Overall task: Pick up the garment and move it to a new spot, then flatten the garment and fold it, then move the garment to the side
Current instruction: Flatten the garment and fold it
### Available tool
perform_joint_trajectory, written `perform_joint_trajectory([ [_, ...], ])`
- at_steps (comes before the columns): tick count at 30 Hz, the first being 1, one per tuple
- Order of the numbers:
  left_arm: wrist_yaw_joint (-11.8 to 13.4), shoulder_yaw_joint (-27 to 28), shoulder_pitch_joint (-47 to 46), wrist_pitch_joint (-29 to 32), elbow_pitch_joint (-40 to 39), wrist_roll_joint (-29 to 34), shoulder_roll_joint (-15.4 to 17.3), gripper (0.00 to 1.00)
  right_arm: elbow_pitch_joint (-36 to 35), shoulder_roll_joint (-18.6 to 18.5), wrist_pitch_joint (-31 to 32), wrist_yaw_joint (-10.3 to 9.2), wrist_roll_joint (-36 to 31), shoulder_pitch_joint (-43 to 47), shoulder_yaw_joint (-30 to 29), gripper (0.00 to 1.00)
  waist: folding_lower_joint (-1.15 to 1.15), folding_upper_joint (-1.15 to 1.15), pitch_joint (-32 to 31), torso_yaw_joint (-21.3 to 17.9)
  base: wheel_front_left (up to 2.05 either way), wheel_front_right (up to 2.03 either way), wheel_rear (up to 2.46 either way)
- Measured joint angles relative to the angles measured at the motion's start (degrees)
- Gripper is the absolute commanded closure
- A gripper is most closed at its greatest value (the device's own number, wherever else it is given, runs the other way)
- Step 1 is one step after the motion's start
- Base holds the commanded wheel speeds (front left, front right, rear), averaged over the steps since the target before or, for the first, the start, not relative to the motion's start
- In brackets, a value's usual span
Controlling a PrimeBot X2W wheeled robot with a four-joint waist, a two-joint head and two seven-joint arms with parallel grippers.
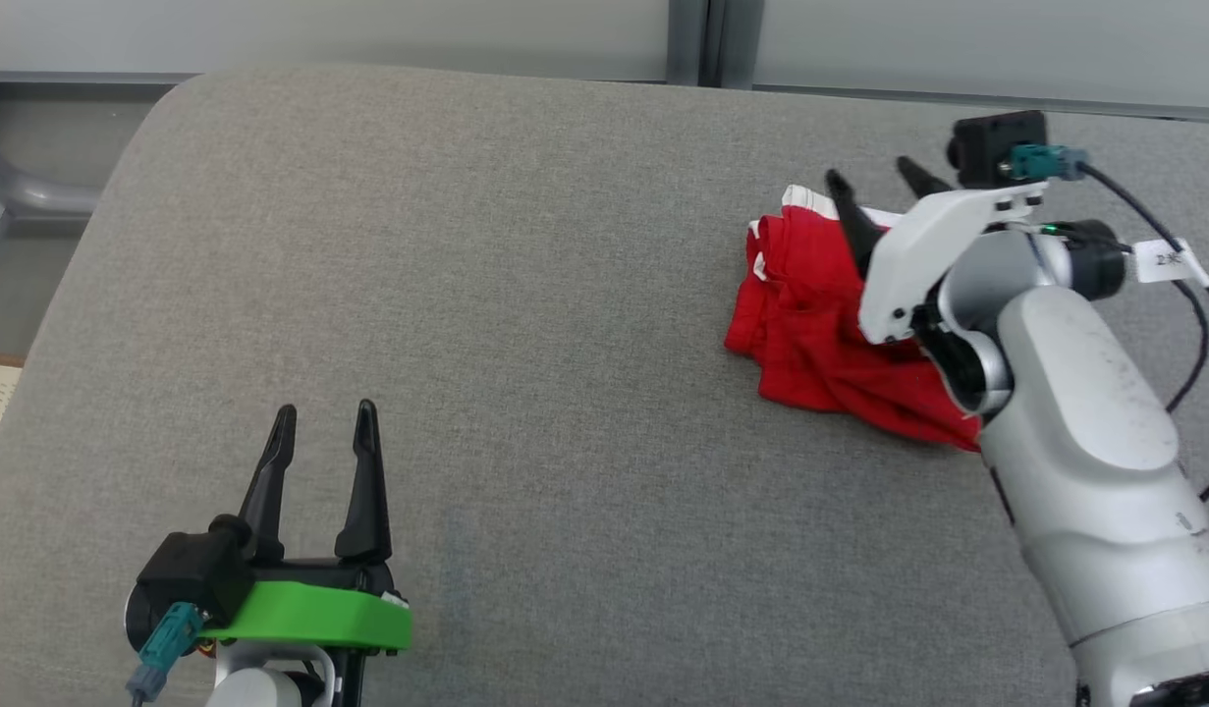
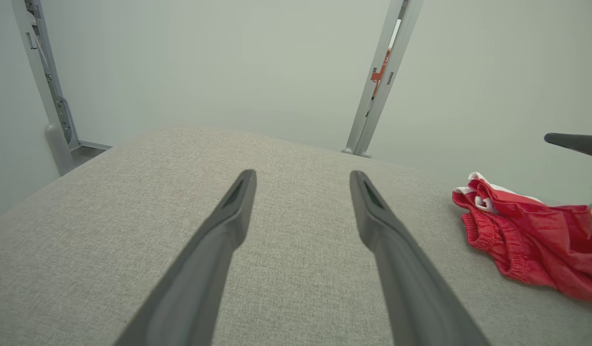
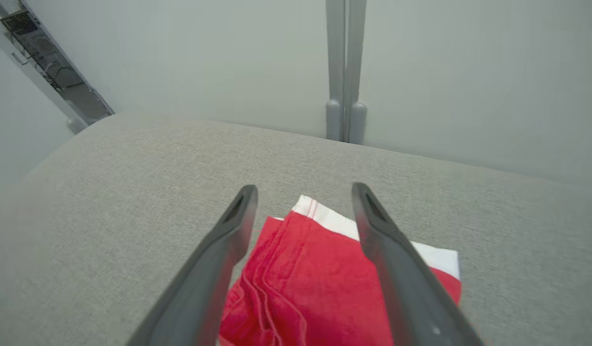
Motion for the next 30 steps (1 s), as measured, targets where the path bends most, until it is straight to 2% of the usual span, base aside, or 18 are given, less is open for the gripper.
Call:
perform_joint_trajectory([
  [2, -0.01, -0.19, 0.0, 0.0, 0.0, 0.0, -0.01, 0.0, 0.29, -2.12, -0.22, 0.0, -3.35, 1.11, -2.65, 0.0, 0.0, 0.0, -0.25, -0.39, 0.0, 0.0, 0.0],
  [3, -0.02, -0.29, 0.0, -0.01, 0.02, 0.0, 0.0, 0.0, 0.84, -3.08, -0.16, 0.0, -5.17, 1.93, -4.12, 0.2, 0.0, 0.0, -0.38, -0.51, 0.0, 0.0, 0.0],
  [4, -0.02, -0.49, -0.01, 0.0, 0.02, 0.0, -0.01, 0.0, 1.49, -3.68, -0.15, -0.03, -6.49, 2.85, -5.54, 0.8, 0.0, 0.0, -0.47, -0.56, 0.0, 0.0, 0.0],
  [5, -0.02, -0.63, -0.01, 0.0, 0.02, 0.0, -0.01, 0.0, 1.97, -4.15, -0.37, -0.04, -7.86, 3.48, -6.28, 1.0, 0.0, 0.0, -0.47, -0.55, 0.0, 0.0, 0.0],
  [10, -0.09, -1.56, -0.13, 0.0, 0.27, -0.16, -0.01, 0.0, 5.48, -4.15, -2.5, -0.03, -14.4, 5.93, -6.3, 1.0, 0.0, 0.0, -0.17, 0.01, 0.0, 0.0, 0.0],
  [16, -0.18, -1.01, -0.2, 0.0, 0.6, -0.23, -0.01, 0.0, 8.96, 0.52, -4.0, -0.01, -14.94, 7.14, 0.78, 1.0, 0.0, 0.0, 0.2, 0.66, 0.0, 0.0, 0.0],
  [23, -0.53, -0.64, -0.21, 0.0, 0.85, -0.22, -0.01, 0.0, 9.53, 2.87, -5.75, -0.02, -10.68, 8.43, 10.93, 1.0, 0.0, 0.0, 0.19, 0.87, 0.0, 0.0, 0.0],
  [27, -0.59, -0.76, -0.28, 0.0, 1.07, -0.23, -0.01, 0.0, 6.56, 3.01, -7.37, -0.01, -3.23, 10.24, 18.09, 1.0, 0.0, 0.0, 0.01, 0.88, 0.0, 0.0, 0.0],
  [30, -0.59, -0.64, -0.29, 0.0, 1.2, -0.23, -0.01, 0.0, 3.42, 3.08, -9.23, -0.01, 2.12, 10.56, 20.95, 1.0, 0.0, 0.0, -0.24, 0.57, 0.0, 0.0, 0.0],
])
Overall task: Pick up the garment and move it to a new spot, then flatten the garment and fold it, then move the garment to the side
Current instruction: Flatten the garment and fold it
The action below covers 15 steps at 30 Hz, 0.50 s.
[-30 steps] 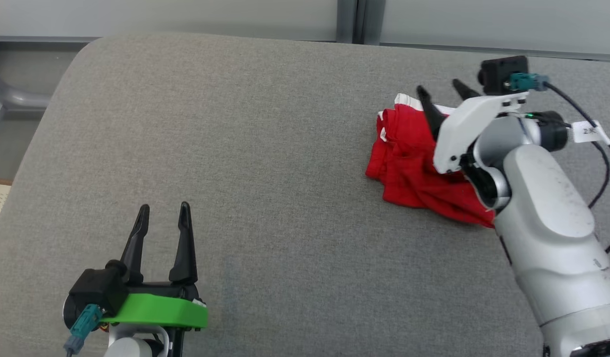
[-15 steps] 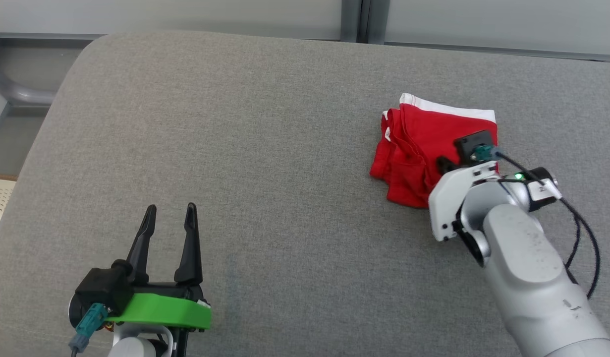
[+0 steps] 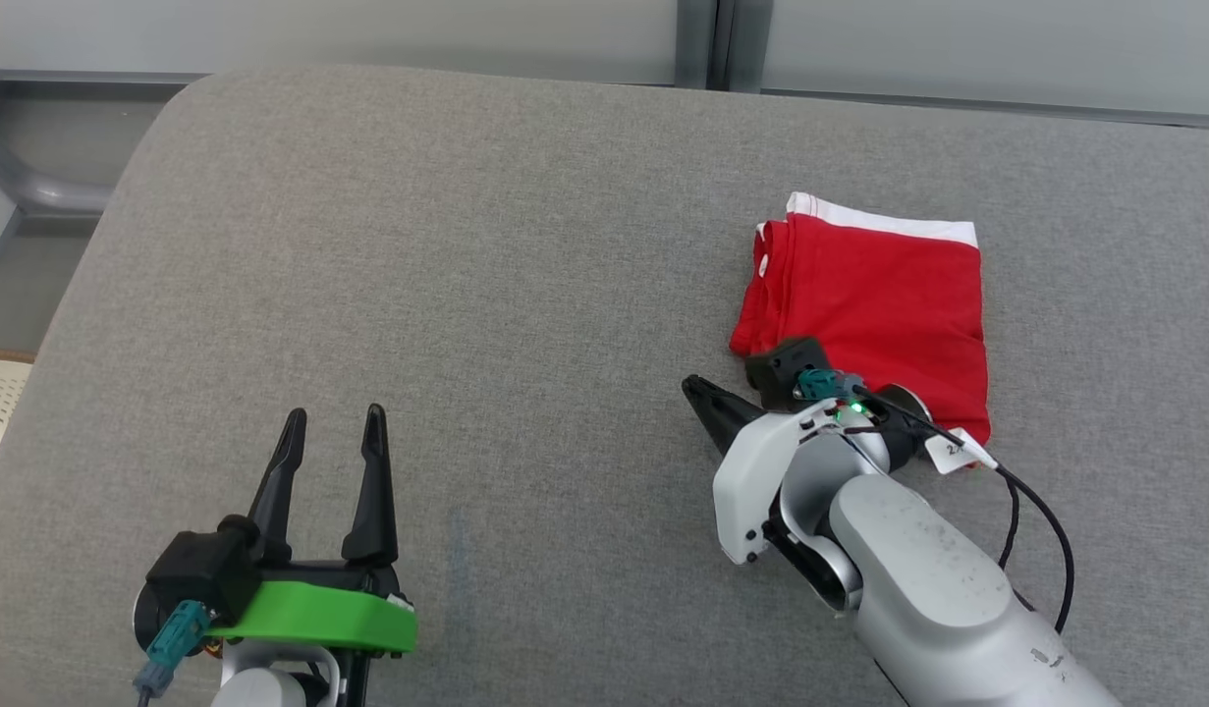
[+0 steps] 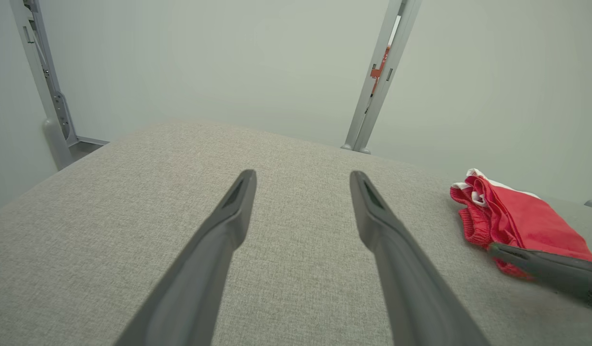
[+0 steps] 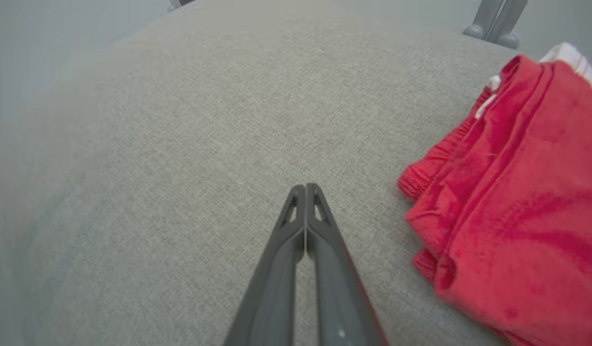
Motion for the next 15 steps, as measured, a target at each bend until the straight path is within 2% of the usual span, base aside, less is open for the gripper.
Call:
perform_joint_trajectory([
  [3, 0.02, 0.32, 0.01, 0.0, 0.19, 0.01, 0.01, 0.0, -3.16, 0.0, -3.75, -0.01, 3.68, 1.09, -0.01, 0.98, 0.0, 0.0, -0.43, -0.58, 0.0, 0.0, 0.0],
  [4, 0.14, 0.44, 0.01, 0.0, 0.33, 0.02, 0.01, 0.0, -4.27, -0.04, -5.41, -0.01, 3.93, 1.47, -0.26, 0.61, 0.0, 0.0, -0.63, -0.83, 0.0, 0.0, 0.0],
  [5, 0.38, 0.58, 0.01, -0.01, 0.43, 0.1, -0.01, 0.0, -5.42, 0.0, -7.21, 0.0, 4.23, 2.02, -1.1, 0.0, 0.0, 0.0, -0.87, -1.12, 0.0, 0.0, 0.0],
  [9, 1.02, 1.67, 0.08, 0.0, 1.05, 0.27, 0.0, 0.0, -8.39, 0.01, -13.29, -0.01, 2.99, 4.76, -5.53, 0.0, 0.0, 0.0, -1.85, -2.39, 0.0, 0.0, 0.0],
  [15, 1.76, 3.56, 0.73, 0.0, 1.33, 1.45, -0.01, 0.0, -14.41, 0.01, -18.62, -0.01, -3.27, 11.26, -17.74, 0.0, 0.0, 0.0, -3.77, -5.02, 0.0, 0.0, 0.0],
])
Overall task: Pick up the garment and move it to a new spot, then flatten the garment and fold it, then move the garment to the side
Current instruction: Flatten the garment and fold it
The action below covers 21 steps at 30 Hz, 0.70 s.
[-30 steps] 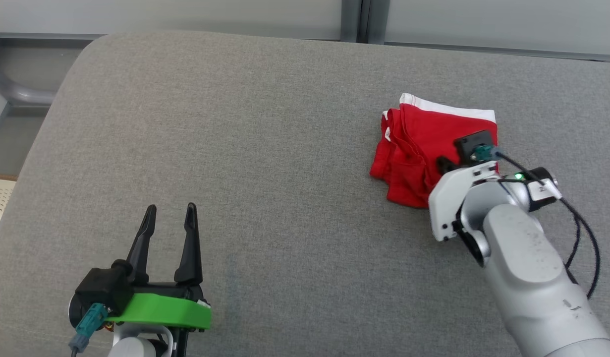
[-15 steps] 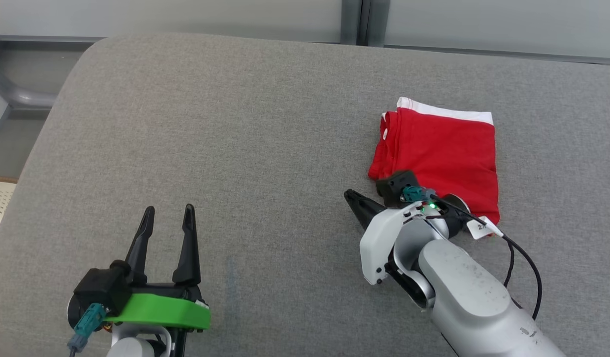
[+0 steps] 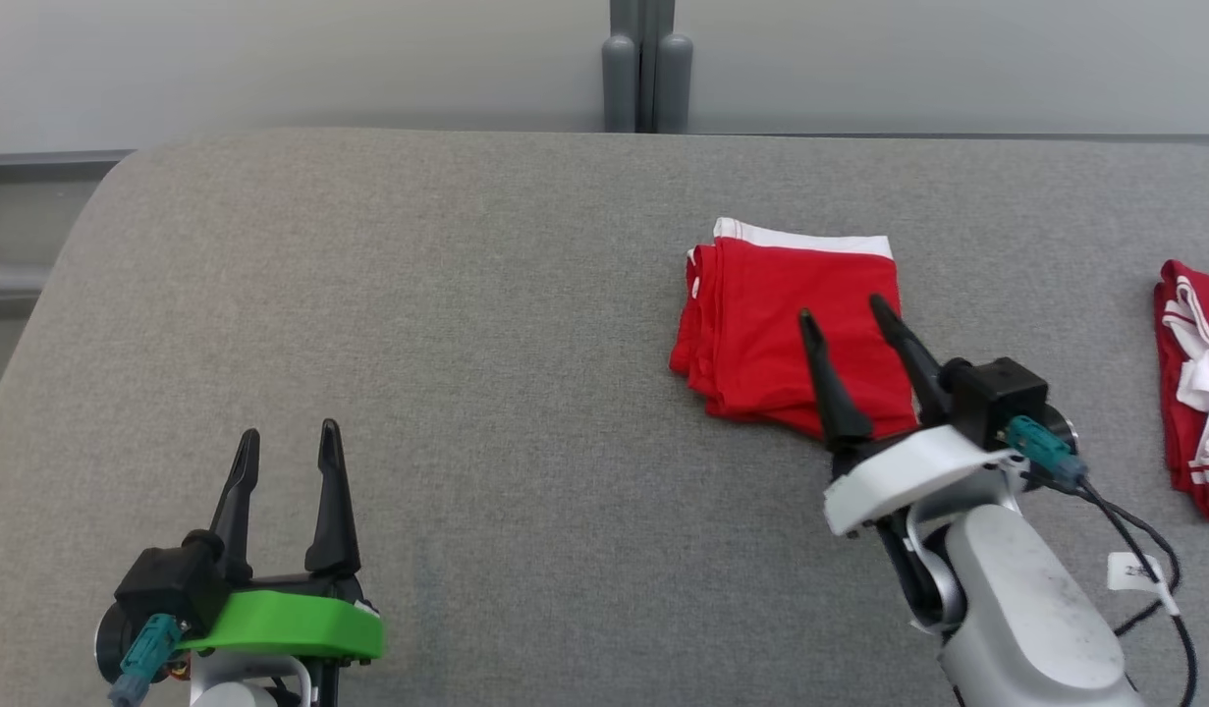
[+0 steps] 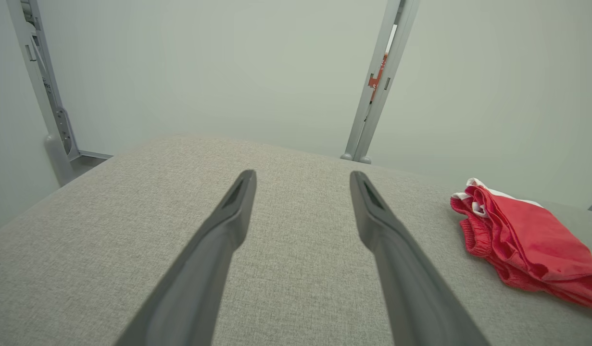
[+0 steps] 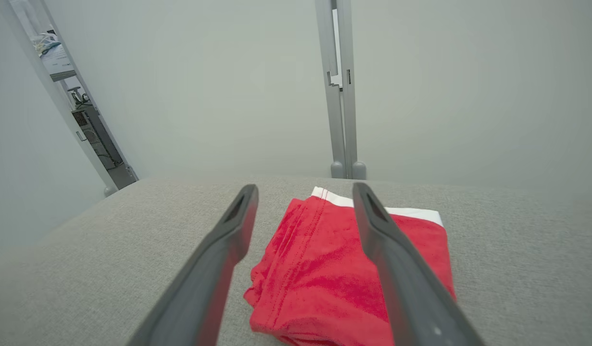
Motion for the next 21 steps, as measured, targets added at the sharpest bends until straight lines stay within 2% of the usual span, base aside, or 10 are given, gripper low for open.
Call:
perform_joint_trajectory([
  [4, -0.11, 0.41, 0.24, 0.0, 0.82, 0.91, 0.0, 0.0, -3.48, -0.08, -0.54, 0.0, -2.87, 5.23, -8.79, 0.0, 0.0, 0.0, -1.33, -1.75, 0.0, 0.0, 0.0],
  [7, -0.35, 0.64, 0.09, -0.01, 1.72, 1.8, 0.01, 0.0, -4.45, -0.12, -0.63, 0.0, -4.58, 8.25, -12.88, 0.0, 0.0, 0.0, -2.3, -3.0, 0.0, 0.0, 0.0],
  [12, -0.77, 0.78, -0.4, -0.1, 3.76, 2.35, -0.01, 0.0, -3.68, -0.45, -0.78, 0.0, -5.19, 10.63, -13.82, 0.0, 0.0, 0.0, -3.69, -5.21, 0.0, 0.0, 0.0],
  [17, -1.34, 1.01, -0.43, -0.09, 4.66, 1.85, -0.03, 0.0, 0.1, -2.59, -0.78, -0.01, -3.54, 10.92, -13.44, 0.0, 0.0, 0.0, -4.97, -7.6, 0.0, 0.0, 0.0],
  [21, -1.62, 2.0, 0.32, -0.09, 5.36, 1.82, -0.03, 0.0, 2.33, -2.94, -0.79, -0.01, -2.61, 10.96, -11.82, 0.0, 0.0, 0.0, -5.9, -9.2, 0.0, 0.0, 0.0],
])
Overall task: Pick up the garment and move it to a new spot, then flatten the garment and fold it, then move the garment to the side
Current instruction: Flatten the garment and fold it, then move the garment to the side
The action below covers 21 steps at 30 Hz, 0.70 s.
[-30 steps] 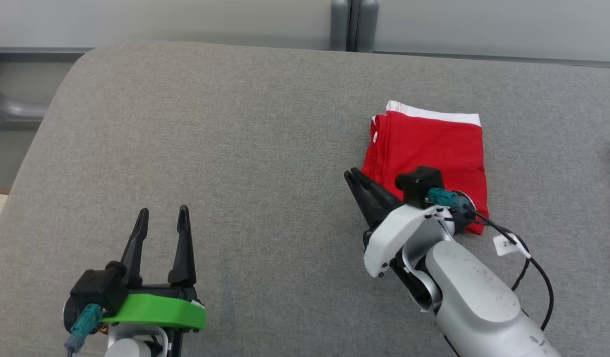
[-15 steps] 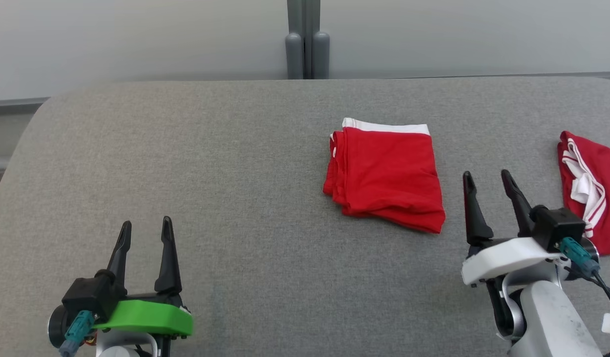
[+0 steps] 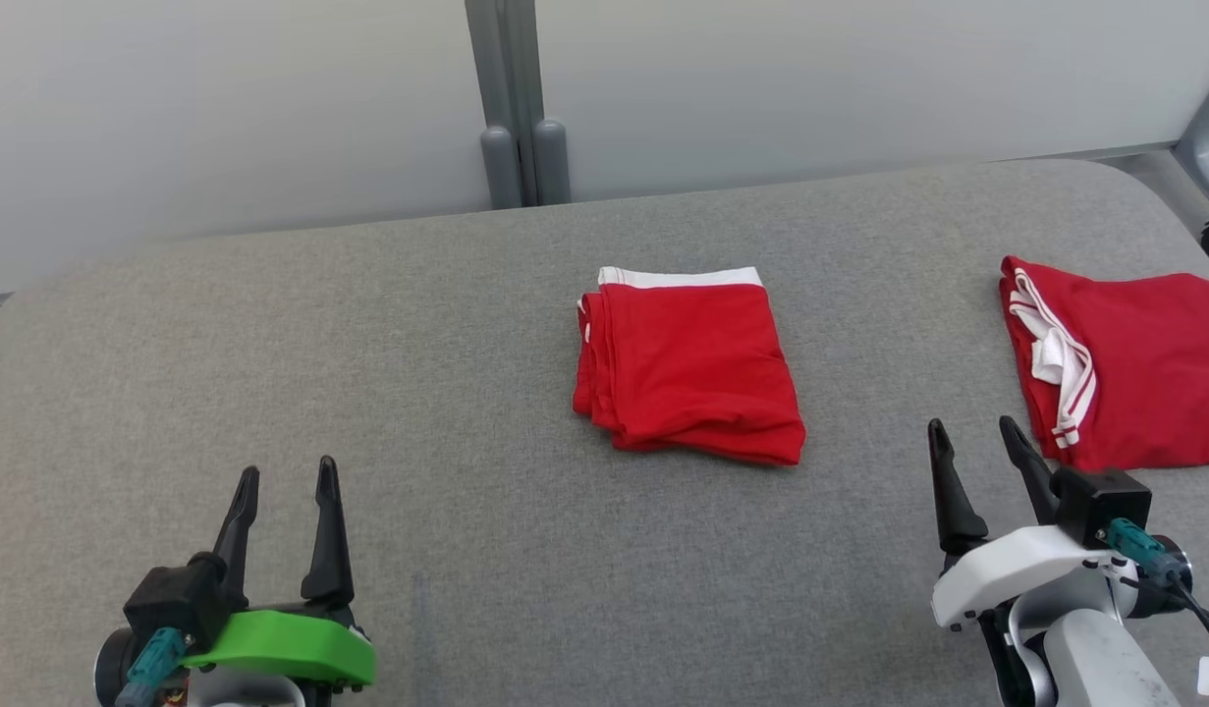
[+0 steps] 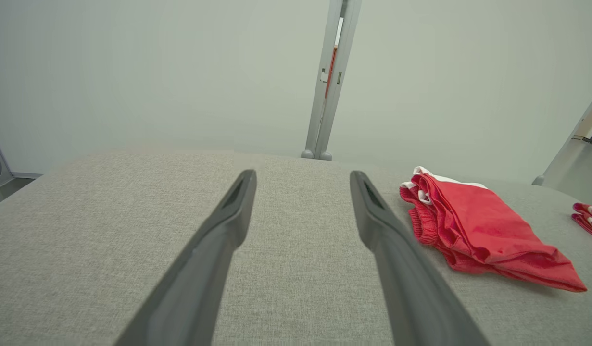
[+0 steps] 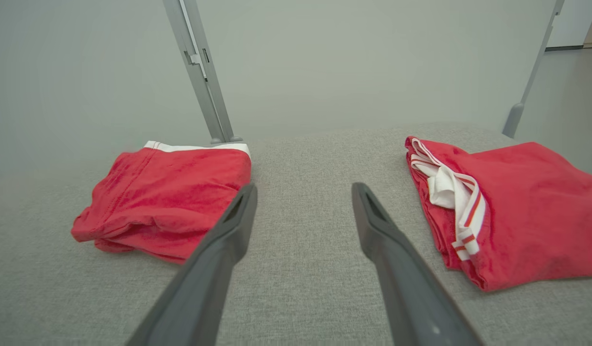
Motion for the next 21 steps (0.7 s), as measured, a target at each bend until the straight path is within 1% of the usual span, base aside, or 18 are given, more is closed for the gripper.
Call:
perform_joint_trajectory([
  [8, -0.16, 1.0, 1.32, 0.0, 0.91, -0.08, 0.0, 0.0, -0.78, 0.26, 0.0, 0.0, -0.07, 0.01, 0.42, 0.0, 0.0, 0.0, -1.3, -1.32, 0.0, 0.0, 0.0],
  [21, -0.07, 1.29, 1.98, 0.0, 1.25, -0.1, 0.0, 0.0, -2.02, 0.65, -0.03, 0.0, -0.86, 0.01, 0.04, 0.0, 0.0, 0.0, -1.73, -0.41, 0.0, 0.0, 0.0],
])
